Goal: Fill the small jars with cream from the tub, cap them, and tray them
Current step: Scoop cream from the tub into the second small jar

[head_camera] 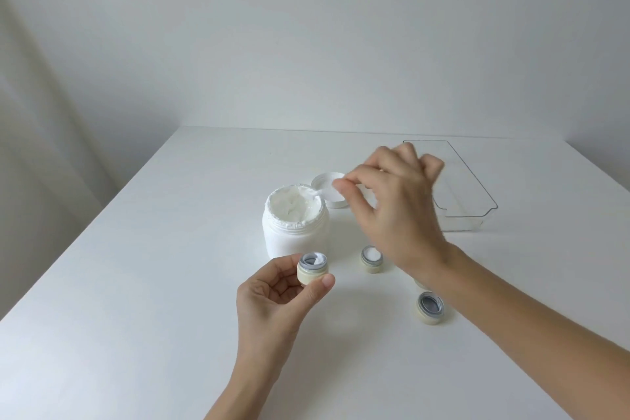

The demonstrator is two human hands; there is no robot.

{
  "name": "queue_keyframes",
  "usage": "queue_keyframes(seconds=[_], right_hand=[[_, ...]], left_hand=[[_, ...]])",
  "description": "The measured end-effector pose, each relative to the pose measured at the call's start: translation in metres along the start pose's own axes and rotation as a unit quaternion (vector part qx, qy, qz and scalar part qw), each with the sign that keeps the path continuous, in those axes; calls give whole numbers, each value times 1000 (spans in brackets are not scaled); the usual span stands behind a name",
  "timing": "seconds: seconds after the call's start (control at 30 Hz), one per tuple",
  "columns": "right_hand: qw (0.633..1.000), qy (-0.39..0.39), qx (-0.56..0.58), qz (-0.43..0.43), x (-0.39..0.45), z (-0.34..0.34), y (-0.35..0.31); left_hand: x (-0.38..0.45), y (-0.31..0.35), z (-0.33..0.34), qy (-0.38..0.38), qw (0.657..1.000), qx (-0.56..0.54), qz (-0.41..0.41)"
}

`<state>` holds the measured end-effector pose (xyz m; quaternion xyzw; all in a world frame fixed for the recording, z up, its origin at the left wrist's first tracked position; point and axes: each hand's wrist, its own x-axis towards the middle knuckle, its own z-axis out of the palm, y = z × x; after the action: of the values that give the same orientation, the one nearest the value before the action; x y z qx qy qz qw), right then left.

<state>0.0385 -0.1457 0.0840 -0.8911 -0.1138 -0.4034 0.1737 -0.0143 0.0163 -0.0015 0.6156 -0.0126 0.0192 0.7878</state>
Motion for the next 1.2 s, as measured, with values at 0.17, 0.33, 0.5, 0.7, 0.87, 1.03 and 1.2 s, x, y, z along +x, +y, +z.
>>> queue_keyframes(seconds=[0.17,0.33,0.5,0.7,0.87,1.03,1.2], right_hand=[[991,-95,-85,-42,14,31,-18],[985,-149,-85,-27,20,49,-20],[984,-177,11,30,21,59,-17],[971,-219,73,68,23,62,-12],[957,-248,107,104,28,57,-5],[944,-257,134,155,32,46,7],[923,-246,168,243,32,35,22]], left_hand=[[0,1,-1,3,1000,5,6],[0,0,-1,2,1000,13,7],[0,0,-1,2,1000,14,5],[0,-1,-1,1,1000,14,6],[1,-2,-3,0,1000,14,11],[1,-3,-3,1,1000,19,15],[2,-4,-4,11,999,28,22]])
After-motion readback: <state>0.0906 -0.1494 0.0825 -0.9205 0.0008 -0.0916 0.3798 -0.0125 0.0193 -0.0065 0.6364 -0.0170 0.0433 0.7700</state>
